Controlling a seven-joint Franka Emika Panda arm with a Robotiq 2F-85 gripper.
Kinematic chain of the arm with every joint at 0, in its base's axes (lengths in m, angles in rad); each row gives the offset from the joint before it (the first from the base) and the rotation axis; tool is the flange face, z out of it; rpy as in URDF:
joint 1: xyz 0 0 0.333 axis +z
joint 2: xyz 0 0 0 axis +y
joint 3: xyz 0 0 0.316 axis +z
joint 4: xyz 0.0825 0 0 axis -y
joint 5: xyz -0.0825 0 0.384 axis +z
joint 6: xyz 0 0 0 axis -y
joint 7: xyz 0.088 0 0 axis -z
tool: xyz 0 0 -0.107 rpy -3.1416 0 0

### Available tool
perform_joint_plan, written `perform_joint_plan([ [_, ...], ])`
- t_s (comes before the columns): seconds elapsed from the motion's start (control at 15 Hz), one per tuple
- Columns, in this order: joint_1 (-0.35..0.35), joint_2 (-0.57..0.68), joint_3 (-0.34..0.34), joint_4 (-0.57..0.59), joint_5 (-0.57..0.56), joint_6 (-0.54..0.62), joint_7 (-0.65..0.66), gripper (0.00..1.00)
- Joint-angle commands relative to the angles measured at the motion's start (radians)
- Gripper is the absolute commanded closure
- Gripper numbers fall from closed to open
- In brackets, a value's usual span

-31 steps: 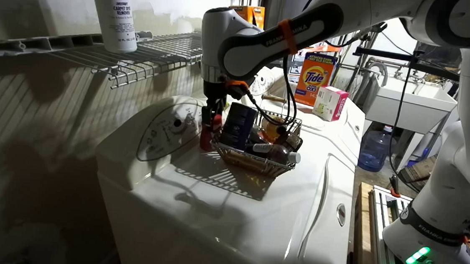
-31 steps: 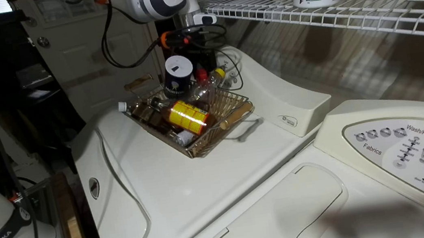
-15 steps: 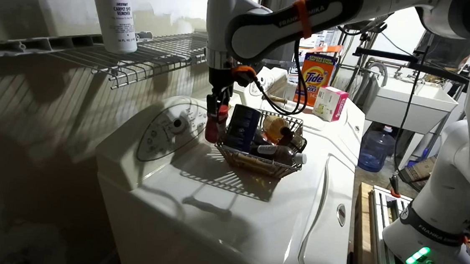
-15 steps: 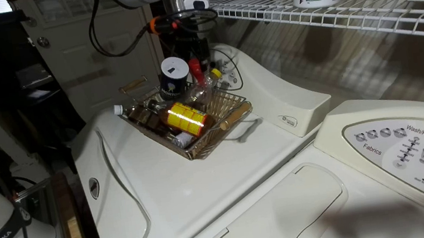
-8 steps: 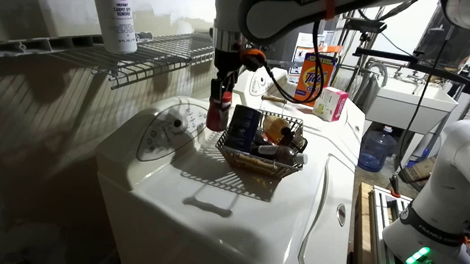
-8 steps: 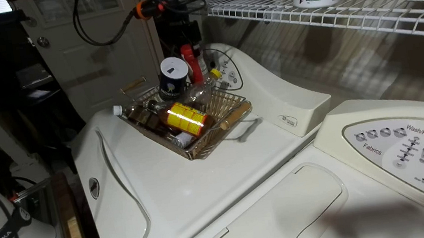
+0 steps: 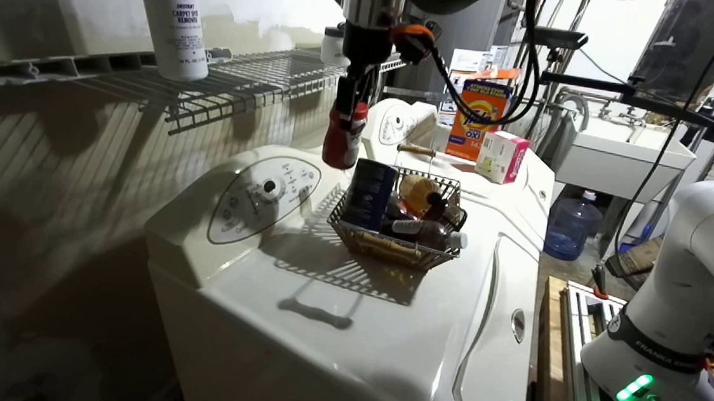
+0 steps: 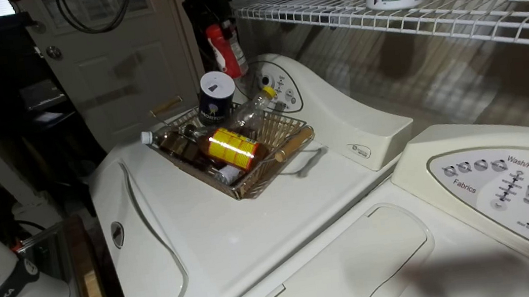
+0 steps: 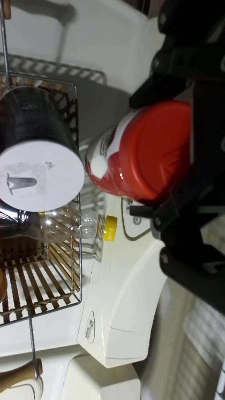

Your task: Pick up the red and white bottle from the tray and put it on the shelf

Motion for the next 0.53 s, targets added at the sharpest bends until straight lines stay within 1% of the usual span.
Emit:
perform_joint_plan([
  [0.0, 0.005, -0.057, 0.023, 0.015, -0.060, -0.082, -0.012, 0.48],
  [0.27, 0.007, -0.070, 0.047, 0.098, -0.071, -0.133, -0.038, 0.48],
  [0.47, 0.002, -0.048, 0.054, 0.192, -0.068, -0.134, -0.064, 0.48],
])
